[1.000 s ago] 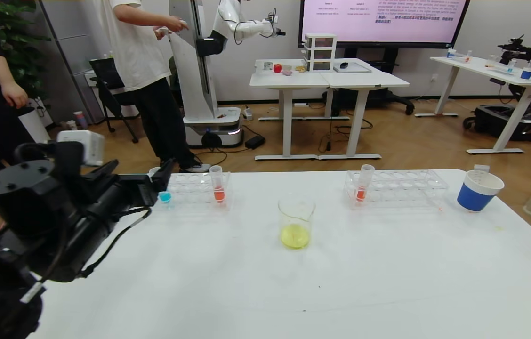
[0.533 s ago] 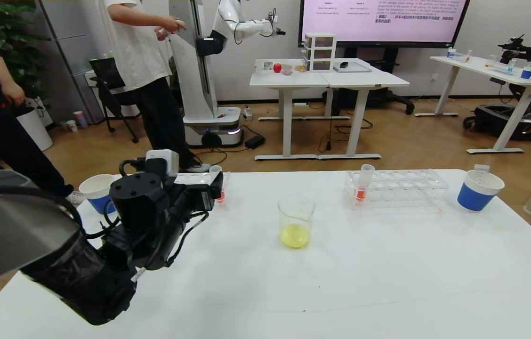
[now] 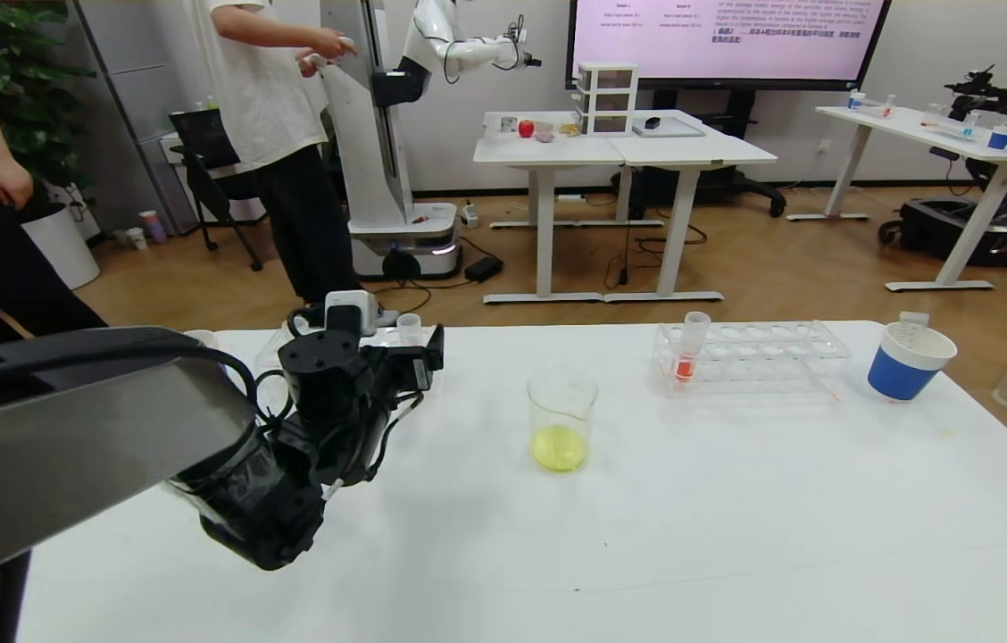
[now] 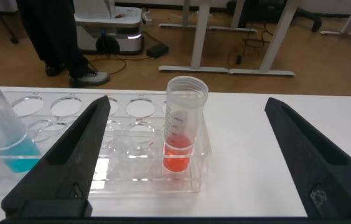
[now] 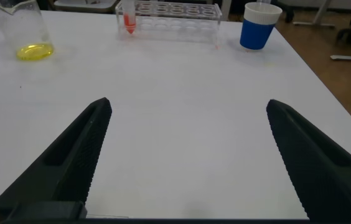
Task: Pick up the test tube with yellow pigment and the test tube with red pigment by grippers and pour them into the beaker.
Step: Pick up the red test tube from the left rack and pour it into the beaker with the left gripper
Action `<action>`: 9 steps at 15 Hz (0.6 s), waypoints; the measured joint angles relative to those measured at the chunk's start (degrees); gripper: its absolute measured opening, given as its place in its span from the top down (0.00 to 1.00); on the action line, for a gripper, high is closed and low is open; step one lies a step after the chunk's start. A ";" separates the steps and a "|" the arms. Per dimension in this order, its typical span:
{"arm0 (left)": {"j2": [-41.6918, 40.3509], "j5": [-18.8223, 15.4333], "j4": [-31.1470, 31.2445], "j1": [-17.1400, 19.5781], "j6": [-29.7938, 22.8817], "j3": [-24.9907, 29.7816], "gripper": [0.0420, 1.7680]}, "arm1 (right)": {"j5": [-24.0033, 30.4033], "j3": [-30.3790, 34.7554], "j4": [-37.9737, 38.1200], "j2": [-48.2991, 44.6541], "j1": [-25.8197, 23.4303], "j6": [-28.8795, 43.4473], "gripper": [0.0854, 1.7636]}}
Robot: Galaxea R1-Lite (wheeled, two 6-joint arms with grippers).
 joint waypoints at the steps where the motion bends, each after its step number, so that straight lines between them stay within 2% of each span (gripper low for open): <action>1: 1.51 -0.07 0.74 0.48 0.13 -2.29 0.02 | 0.00 0.00 0.02 0.00 0.00 0.02 0.02; 5: 6.47 -0.22 1.07 1.49 0.22 -8.40 0.02 | 0.00 0.00 0.02 0.00 0.00 0.02 0.02; 9: 7.96 -0.66 0.96 2.07 0.30 -9.40 0.02 | 0.00 0.00 0.00 0.00 0.00 0.00 0.02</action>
